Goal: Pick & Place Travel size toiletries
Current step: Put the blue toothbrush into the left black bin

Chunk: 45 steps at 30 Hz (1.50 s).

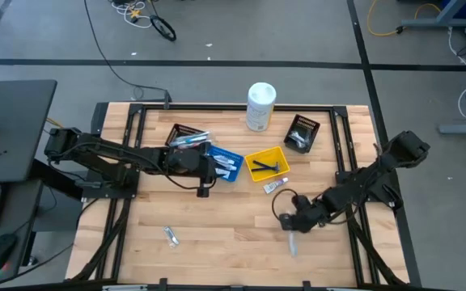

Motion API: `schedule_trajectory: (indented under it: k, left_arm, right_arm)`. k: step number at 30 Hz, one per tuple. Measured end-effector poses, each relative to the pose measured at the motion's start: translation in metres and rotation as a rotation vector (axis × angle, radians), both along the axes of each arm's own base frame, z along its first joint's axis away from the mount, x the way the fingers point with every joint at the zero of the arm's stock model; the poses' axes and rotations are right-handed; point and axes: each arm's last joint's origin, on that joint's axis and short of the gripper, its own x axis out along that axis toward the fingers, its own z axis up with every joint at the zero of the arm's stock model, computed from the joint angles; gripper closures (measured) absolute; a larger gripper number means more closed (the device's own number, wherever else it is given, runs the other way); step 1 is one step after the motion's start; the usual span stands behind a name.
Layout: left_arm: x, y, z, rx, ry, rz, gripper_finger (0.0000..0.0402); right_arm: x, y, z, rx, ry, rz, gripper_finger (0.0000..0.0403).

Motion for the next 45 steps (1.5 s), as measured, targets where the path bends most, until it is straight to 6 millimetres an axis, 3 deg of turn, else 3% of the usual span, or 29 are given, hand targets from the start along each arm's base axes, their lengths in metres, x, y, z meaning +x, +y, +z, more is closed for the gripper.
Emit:
schedule_trajectory:
  k: [3,6,11,14,22,27,31,39,45]
  left_arm:
    - [0.001,0.000,0.002,0.015,-0.022,-0.008,0.0294]
    - [0.002,0.000,0.004,0.025,-0.043,-0.016,0.0294]
    - [0.004,0.000,0.008,-0.028,-0.095,0.010,0.0294]
    - [0.004,0.000,0.008,-0.082,-0.106,0.033,0.0294]
    - [0.004,0.002,0.008,-0.175,-0.121,0.086,0.0291]
    - [0.004,0.003,0.008,-0.251,-0.128,0.078,0.0277]
    - [0.005,0.003,0.011,-0.283,-0.158,0.089,0.0261]
    - [0.006,0.004,0.013,-0.260,-0.186,0.116,0.0241]
    - [0.006,0.004,0.012,-0.267,-0.179,0.122,0.0239]
  right_arm:
    - [0.008,-0.007,0.015,-0.185,-0.210,0.041,0.0363]
    - [0.017,-0.020,0.025,-0.494,-0.383,0.044,0.0363]
    - [0.031,-0.049,0.034,-0.942,-0.429,-0.031,0.0363]
    - [0.043,-0.067,0.041,-1.079,-0.434,-0.044,0.0363]
    - [0.082,-0.105,0.069,-1.178,-0.760,0.346,0.0364]
    - [0.091,-0.125,0.078,-1.274,-0.882,0.382,0.0364]
    - [0.097,-0.135,0.079,-1.254,-1.003,0.401,0.0364]
    - [0.112,-0.139,0.068,-1.266,-1.132,0.391,0.0364]
    - [0.141,-0.137,0.065,-1.250,-1.193,0.438,0.0364]
